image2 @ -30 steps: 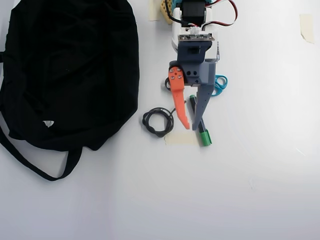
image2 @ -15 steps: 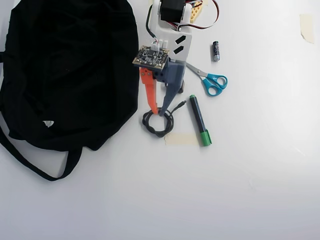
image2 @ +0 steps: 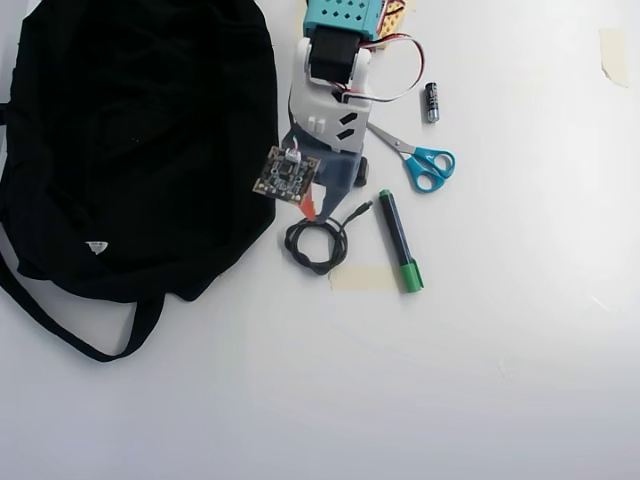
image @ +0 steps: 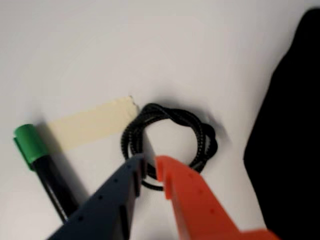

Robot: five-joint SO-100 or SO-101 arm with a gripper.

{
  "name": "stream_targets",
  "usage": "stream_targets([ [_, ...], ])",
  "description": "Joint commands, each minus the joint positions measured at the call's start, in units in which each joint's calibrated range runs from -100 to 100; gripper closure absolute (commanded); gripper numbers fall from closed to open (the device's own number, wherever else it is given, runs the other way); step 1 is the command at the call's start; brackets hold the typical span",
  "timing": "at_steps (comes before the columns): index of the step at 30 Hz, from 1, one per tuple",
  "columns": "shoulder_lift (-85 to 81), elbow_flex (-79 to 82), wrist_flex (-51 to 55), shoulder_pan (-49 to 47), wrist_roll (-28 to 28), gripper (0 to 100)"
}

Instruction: Put the cable into the black bag

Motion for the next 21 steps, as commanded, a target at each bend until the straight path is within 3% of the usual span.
stream_targets([
  [1,1.45,-5.38,2.19,-0.67,-0.33,98],
  [21,18.30,-17.60,8.48,-1.57,-2.22,92],
])
